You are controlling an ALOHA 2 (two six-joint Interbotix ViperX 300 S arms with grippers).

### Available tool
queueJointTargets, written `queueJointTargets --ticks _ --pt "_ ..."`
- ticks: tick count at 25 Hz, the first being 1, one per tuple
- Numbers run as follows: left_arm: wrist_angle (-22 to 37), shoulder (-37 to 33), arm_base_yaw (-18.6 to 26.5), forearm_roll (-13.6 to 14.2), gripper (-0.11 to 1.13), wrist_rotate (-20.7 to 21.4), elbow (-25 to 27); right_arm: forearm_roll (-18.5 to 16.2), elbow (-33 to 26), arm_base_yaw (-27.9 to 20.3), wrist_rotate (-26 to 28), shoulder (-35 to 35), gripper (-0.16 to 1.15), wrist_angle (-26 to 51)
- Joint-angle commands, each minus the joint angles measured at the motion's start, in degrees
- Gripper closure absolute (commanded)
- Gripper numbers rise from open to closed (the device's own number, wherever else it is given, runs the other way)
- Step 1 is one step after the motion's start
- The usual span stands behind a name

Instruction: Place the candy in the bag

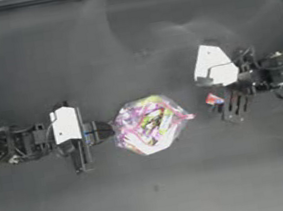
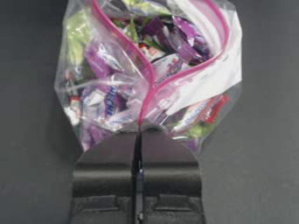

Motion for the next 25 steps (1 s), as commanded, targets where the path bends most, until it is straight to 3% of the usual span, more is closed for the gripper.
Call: queueJointTargets --ticks 1,11,25 --pt "-0.2 -1.2 0.1 0.1 0.87 0.1 -0.9 1.1 0.2 -1.2 -0.3 -1.1 0.02 -1.5" --pt "-0.2 -0.7 0.0 0.1 0.86 0.1 -1.2 3.6 2.3 -1.8 -0.3 1.3 0.02 -4.4" --pt "-0.2 -0.7 0.0 0.1 0.86 0.0 -1.2 4.1 1.8 -1.8 0.1 5.6 0.04 -5.2"
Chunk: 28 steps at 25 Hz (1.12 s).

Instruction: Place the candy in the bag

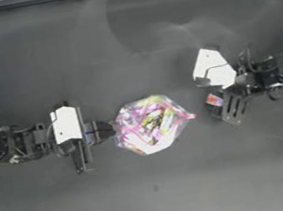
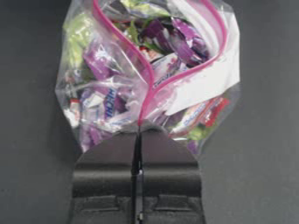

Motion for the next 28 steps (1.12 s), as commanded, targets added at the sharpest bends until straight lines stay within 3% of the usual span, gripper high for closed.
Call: queueJointTargets --ticks 1,10,18,28 --pt "-0.2 -0.8 0.1 0.1 0.86 0.0 -0.9 0.2 -0.9 -0.1 0.0 -0.4 0.04 -0.4" --pt "-0.2 -0.8 0.0 0.1 0.86 0.0 -1.0 0.4 -0.8 -0.1 0.2 0.6 0.08 -0.4" --pt "-0.2 -0.8 0.0 0.1 0.87 0.0 -0.9 0.1 -0.4 -0.1 0.1 0.7 0.5 0.2" --pt "-0.2 -0.8 0.0 0.1 0.86 0.0 -1.0 0.0 -0.9 0.1 -0.1 -1.5 0.52 1.8"
